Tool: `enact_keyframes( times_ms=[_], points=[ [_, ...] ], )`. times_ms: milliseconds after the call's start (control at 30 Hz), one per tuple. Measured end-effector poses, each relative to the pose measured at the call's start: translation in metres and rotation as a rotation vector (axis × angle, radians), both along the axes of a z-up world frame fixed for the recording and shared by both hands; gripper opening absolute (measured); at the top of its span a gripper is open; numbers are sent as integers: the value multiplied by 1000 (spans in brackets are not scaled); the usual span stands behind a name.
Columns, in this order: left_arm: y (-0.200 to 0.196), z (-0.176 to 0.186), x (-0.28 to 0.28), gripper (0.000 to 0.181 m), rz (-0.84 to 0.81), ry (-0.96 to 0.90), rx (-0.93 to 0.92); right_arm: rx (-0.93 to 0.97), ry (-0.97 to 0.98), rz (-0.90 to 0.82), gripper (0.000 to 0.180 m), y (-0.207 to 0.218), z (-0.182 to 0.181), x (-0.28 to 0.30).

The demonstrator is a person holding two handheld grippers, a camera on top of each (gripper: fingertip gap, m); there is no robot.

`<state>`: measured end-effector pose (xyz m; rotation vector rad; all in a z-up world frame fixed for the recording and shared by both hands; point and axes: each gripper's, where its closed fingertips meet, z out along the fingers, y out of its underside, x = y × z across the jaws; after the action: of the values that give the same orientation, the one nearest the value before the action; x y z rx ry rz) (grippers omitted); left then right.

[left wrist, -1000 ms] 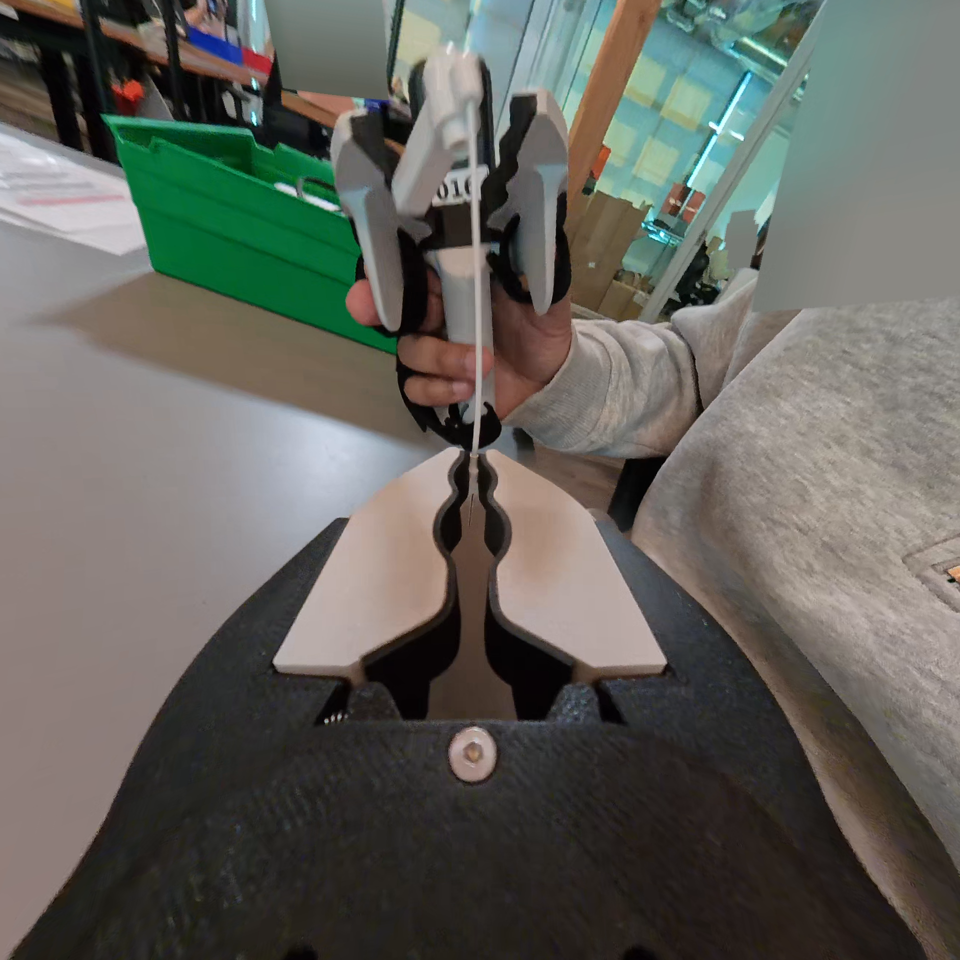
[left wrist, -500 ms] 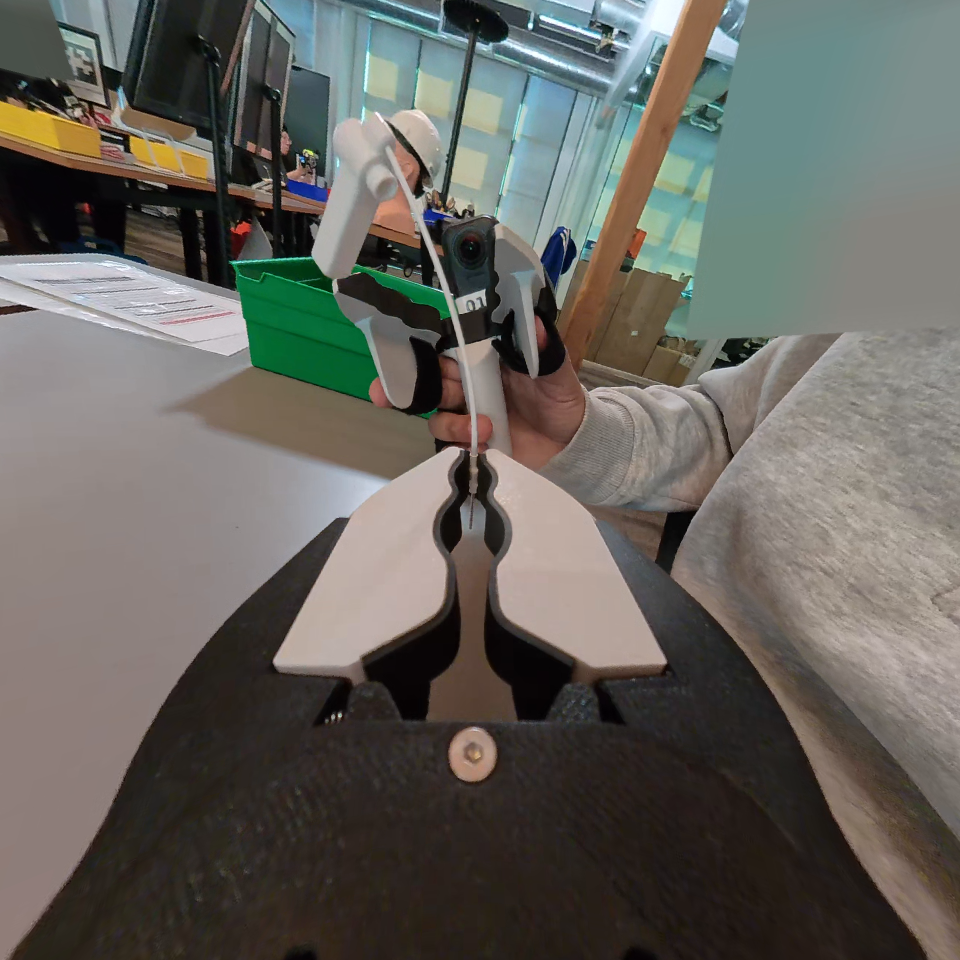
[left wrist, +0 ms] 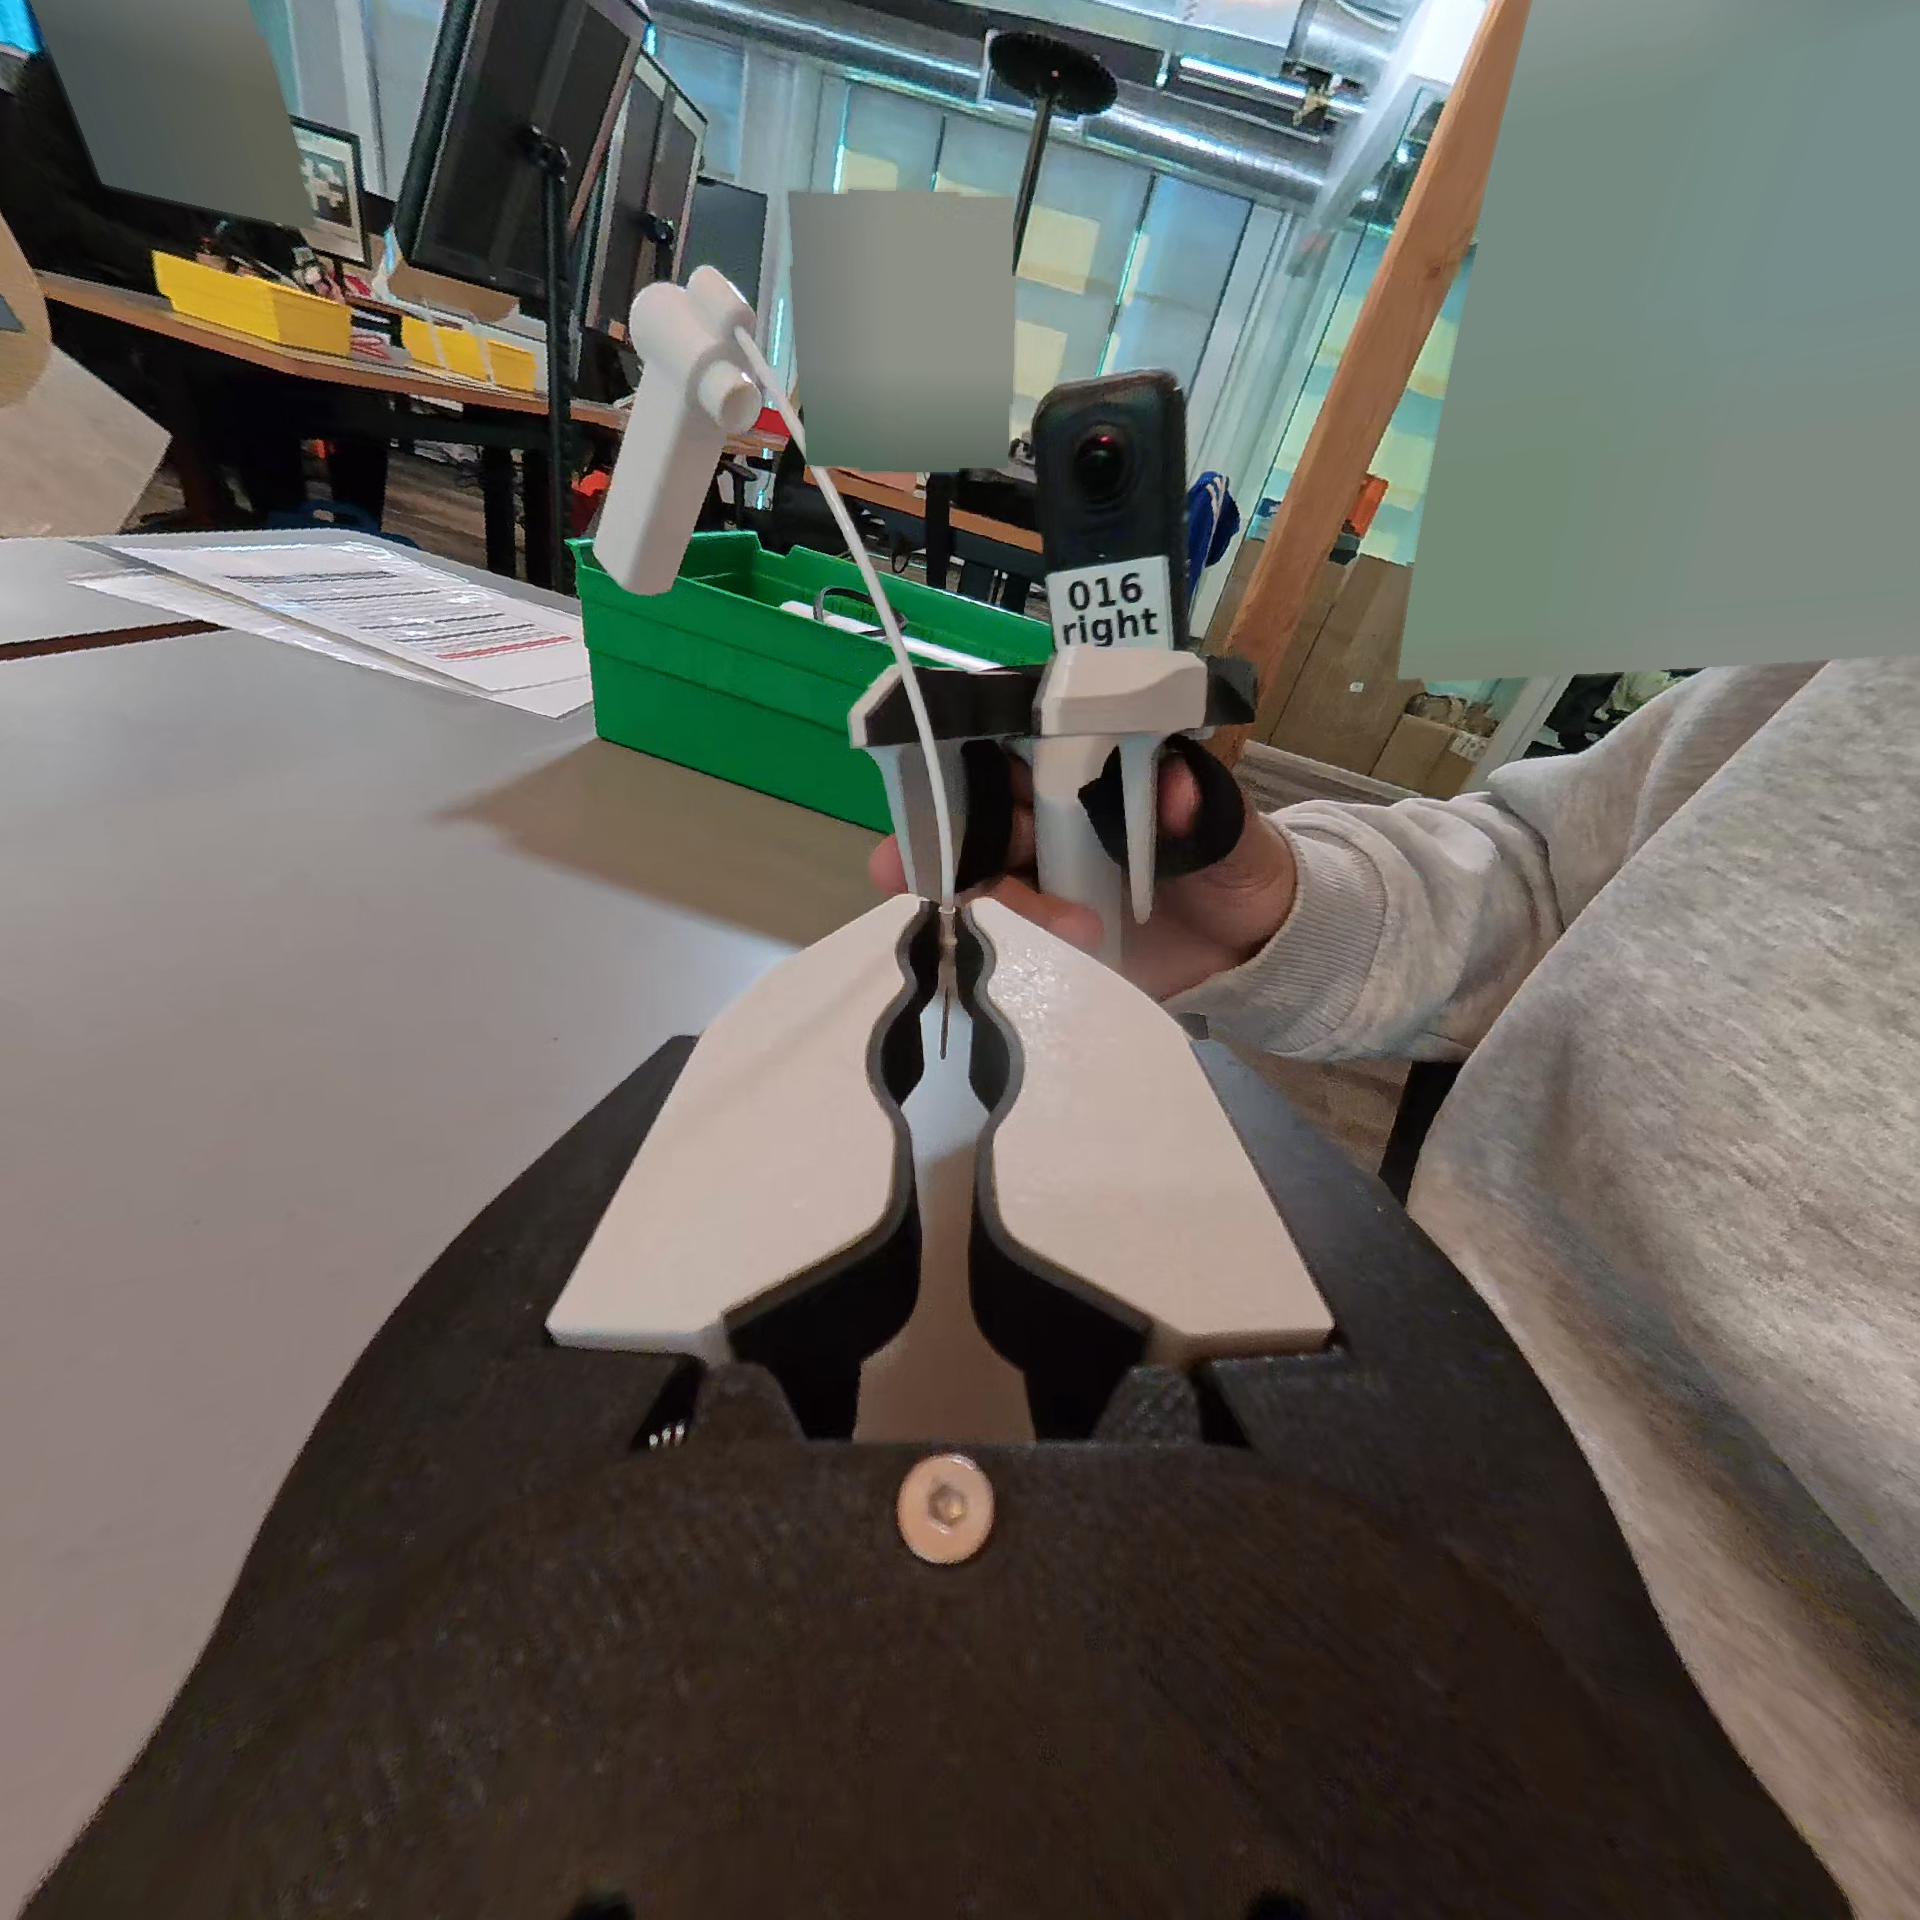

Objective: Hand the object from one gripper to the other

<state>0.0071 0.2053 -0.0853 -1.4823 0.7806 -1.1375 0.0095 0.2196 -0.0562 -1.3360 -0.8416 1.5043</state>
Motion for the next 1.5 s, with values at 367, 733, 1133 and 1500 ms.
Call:
enact_keyframes(
  times_ms=[367,733,1133,1500],
  points=[
    [-13,-19,23,2,-74,75,-73,-207,131,-41,23,18,11,18],
    [-16,-33,29,3,-84,171,-63,-255,132,60,2,7,11,15],
    [-18,-1,19,65,-186,-133,-183,139,-36,196,2,-37,6,0],
    [-35,26,19,95,-332,-279,-267,175,-165,421,2,-78,-18,-14]
  ],
)
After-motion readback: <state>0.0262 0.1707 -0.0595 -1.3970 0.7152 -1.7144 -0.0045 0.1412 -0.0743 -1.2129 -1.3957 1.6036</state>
